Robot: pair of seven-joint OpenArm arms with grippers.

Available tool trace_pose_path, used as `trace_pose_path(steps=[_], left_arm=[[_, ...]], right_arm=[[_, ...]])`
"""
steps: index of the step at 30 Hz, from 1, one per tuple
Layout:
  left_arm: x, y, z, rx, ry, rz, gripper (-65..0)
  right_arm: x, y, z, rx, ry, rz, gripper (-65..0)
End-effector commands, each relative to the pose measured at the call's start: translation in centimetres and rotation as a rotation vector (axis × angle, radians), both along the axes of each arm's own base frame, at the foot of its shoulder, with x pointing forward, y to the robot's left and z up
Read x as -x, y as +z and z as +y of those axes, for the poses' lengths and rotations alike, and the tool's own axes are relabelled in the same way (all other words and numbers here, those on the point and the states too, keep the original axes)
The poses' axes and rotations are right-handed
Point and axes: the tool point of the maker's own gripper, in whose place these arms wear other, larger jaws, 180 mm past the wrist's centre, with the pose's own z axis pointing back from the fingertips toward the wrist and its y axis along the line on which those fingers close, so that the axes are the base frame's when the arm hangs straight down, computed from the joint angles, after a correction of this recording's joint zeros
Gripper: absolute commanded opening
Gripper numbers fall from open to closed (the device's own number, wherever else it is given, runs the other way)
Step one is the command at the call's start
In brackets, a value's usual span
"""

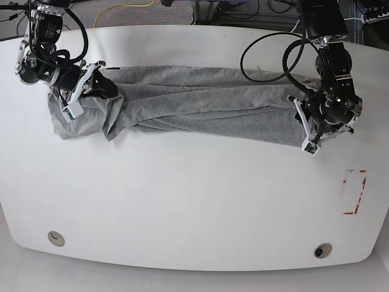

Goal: Fold the T-shirt properly
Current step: 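Fold the held shirt end with the right gripper toward the left gripper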

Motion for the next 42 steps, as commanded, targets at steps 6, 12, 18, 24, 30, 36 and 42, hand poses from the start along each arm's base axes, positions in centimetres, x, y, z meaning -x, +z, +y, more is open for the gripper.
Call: trace_pose_path(steps=[6,12,18,24,30,36,42], left_arm=[[-0.9,1.1,0.2,-0.004,0.002,-0.043,-42.9],[-0.8,1.0,0.2,-0.003,0.002,-0.041,-42.9],[-0.8,1.0,0.2,-0.003,0.003,-0.040,-42.9],[-0.5,0.7,0.2,0.001,0.000,-0.040,-42.9],[-0.1,0.1,-0.3,0.017,-0.011,-0.045,-42.9],[0.5,-0.3,-0.2,0.017,-0.010,-0.031,-42.9],[0.5,-0.3,-0.2,0.017,-0.010,-0.031,-42.9]], right_arm=[[0.3,1.6,-0.1,0.065,0.067,-0.030,-30.9],[-0.6,2.9,-2.2,0.097,-0.004,-0.078,-19.3],[-3.3,3.2,-5.3,0.135,-0.126,-0.115,-19.3],[-5.0,0.7,-6.9,0.157,-0.204,-0.046,-23.8],[-6.4,0.3,-6.0,0.101,-0.221,-0.048,-32.0],[-7.1,-0.8,-5.0,0.048,-0.227,-0.016,-40.6],[-7.7,-1.1,-2.0,0.015,-0.159,-0.013,-41.1]])
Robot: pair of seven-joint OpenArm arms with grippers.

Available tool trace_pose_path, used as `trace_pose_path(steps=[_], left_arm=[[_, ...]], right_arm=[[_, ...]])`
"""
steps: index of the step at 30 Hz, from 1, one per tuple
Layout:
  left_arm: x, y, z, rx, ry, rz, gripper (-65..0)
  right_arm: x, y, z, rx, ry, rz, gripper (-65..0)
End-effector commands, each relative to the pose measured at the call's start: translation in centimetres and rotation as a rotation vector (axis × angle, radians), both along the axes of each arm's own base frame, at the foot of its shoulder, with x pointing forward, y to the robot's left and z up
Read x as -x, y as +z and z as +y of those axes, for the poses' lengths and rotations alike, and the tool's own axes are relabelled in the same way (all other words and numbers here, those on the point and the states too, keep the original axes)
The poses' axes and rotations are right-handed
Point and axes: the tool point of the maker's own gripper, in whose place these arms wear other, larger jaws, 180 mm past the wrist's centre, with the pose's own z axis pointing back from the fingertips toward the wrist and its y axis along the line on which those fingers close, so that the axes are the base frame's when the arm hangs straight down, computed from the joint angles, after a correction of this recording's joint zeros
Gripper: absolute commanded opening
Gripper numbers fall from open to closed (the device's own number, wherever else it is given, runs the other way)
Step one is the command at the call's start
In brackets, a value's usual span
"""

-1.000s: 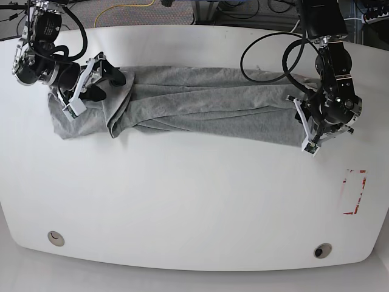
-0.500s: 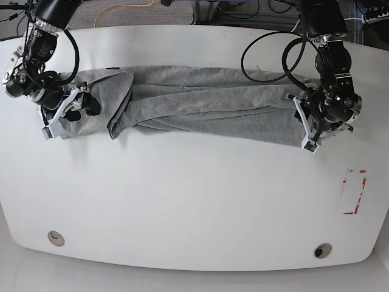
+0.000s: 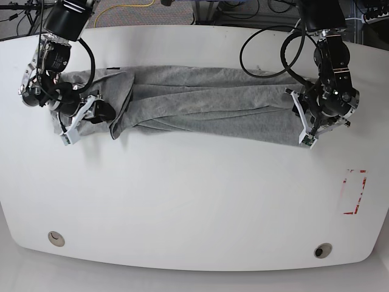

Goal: Fold the T-shirt properly
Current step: 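Fold the held shirt end with the right gripper toward the left gripper, then open the left gripper and move it to the shirt end's edge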

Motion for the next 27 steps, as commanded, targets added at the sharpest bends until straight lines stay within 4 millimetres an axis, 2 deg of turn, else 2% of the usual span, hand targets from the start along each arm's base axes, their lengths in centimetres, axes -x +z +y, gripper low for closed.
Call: trace_pose_path(steps=[1,9,15,19,23,27], left_arm=[[-0.8,1.0,0.2,-0.004,-0.002,-0.040,-42.9],[-0.8,1.0,0.2,-0.004,-0.002,-0.040,-42.9],[-1.0,1.1,0.2,-0.004,-0.002,-0.045,-42.9],[-1.1,1.2,0.1,-0.001,-0.008,-0.050,-42.9],[-1.7,2.2,-0.1,-0.003,-0.015,-0.081,-42.9],[-2.6,3.4,-0.2,-0.007,-0.018,-0.122,-42.9]], right_arm=[[-1.2,1.3,1.2,-0.027,0.022,-0.059,-41.1],[-1.0,0.5,5.5,-0.094,0.087,-0.043,-41.2],[-1.0,0.4,6.3,-0.100,0.105,-0.039,-41.2],[-1.6,2.4,5.8,-0.055,0.117,-0.106,-41.2],[-2.1,6.0,4.8,0.057,0.157,-0.222,-41.1],[-1.4,7.6,4.3,0.138,0.191,-0.265,-41.1]])
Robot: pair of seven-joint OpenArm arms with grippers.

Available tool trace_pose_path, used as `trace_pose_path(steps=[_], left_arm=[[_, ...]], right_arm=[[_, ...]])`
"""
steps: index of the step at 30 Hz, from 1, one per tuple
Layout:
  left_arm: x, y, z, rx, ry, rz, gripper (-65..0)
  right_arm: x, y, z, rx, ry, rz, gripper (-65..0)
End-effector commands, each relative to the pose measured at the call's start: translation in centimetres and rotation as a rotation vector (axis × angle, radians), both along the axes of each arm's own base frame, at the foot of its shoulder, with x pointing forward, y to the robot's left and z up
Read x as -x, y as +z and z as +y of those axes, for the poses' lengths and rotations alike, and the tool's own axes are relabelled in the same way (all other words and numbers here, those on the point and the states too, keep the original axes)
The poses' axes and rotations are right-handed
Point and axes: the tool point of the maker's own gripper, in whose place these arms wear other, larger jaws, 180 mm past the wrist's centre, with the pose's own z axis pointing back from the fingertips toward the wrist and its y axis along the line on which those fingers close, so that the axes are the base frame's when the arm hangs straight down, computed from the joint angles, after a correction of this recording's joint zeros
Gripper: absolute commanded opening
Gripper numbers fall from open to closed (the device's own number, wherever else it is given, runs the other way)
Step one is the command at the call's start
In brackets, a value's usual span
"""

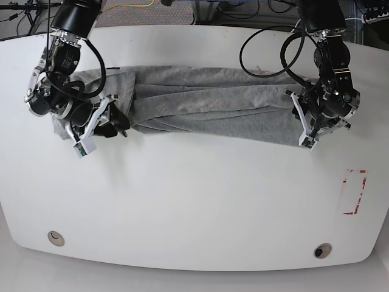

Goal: Fold the T-shirt properly
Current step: 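Open the left gripper and move it to the shirt end's edge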

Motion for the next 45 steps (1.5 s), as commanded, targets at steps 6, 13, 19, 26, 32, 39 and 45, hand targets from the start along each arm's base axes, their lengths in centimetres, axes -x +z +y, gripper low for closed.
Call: trace_pose_path(steps=[6,13,19,26,32,39,45], left_arm=[[-2.4,2.7,0.0,-0.003,-0.008,-0.098,-42.9],[-2.5,2.8,-0.1,-0.004,-0.010,-0.101,-42.9],[-2.4,2.7,0.0,-0.002,-0.007,-0.097,-42.9],[-2.4,3.2,0.1,0.104,0.050,-0.134,-42.8],[-2.5,4.7,1.5,0.278,0.143,-0.215,-42.6],[-2.0,5.4,0.8,0.407,0.147,-0.212,-38.6],[-1.3,6.0,1.8,0.517,0.197,-0.236,-21.7]], right_arm=[[0.1,2.2,-1.0,0.080,0.028,-0.073,-41.1],[0.0,2.8,-2.7,0.090,-0.020,-0.086,-41.7],[1.3,1.3,-3.0,0.094,-0.033,-0.038,-46.1],[2.3,-1.6,-4.5,0.163,-0.092,0.016,-56.0],[2.8,-5.5,-4.4,0.208,-0.090,0.091,-51.7],[3.6,-9.6,-4.8,0.204,-0.110,0.174,-51.8],[3.8,-10.7,-5.0,0.189,-0.128,0.192,-51.8]])
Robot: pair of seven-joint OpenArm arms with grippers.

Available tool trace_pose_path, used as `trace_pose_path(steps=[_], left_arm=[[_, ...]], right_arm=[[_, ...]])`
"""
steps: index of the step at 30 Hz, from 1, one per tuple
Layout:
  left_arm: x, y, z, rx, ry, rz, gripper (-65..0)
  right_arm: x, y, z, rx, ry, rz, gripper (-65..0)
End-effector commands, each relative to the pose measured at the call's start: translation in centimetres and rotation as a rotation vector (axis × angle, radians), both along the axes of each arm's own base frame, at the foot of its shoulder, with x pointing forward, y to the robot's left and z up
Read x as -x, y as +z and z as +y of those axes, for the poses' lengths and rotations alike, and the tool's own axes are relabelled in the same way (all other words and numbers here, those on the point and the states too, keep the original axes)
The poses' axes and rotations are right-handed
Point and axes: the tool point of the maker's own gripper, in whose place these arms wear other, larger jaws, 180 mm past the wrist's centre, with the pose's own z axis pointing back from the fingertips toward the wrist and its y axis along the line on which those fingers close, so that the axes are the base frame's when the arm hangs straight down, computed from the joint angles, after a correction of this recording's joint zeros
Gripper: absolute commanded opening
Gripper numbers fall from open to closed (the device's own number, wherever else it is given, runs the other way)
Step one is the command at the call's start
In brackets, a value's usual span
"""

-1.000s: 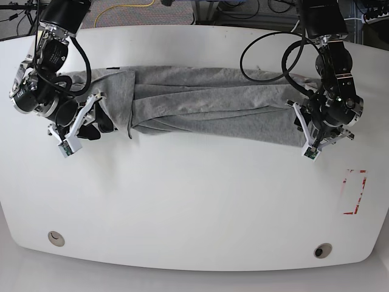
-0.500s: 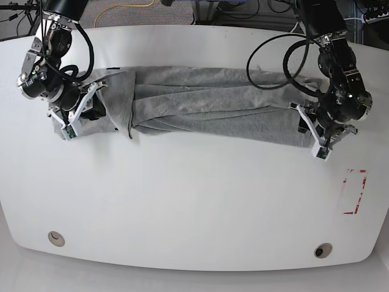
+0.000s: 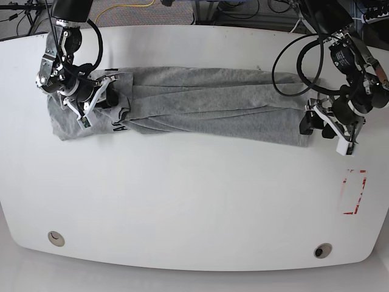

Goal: Fold the T-shirt properly
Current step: 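Open the left gripper and move it to the shirt end's edge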

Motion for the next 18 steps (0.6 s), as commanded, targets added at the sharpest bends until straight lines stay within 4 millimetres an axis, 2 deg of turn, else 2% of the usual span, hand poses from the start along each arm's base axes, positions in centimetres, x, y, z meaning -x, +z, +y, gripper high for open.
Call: trace_pose_path(steps=[1,3,10,18], left_arm=[[-0.5,1.2,0.9,0.043,0.022,-0.051,-19.9],[-0.3,1.0,1.2,0.083,0.039,-0.053,-18.6],[1.1,-2.6,2.9,0.232,0.100,0.039,-18.2],[1.9,-5.8,3.1,0.353,0.125,0.133,-18.3]], right_arm=[[-0.2,0.2,-0.7,0.033,0.002,-0.003,-51.8],[-0.2,0.2,-0.6,0.030,0.003,-0.002,-51.8],[-0.2,0.5,-0.7,0.035,0.006,-0.010,-51.8],[-0.6,1.2,-0.4,0.042,0.016,-0.036,-52.0]])
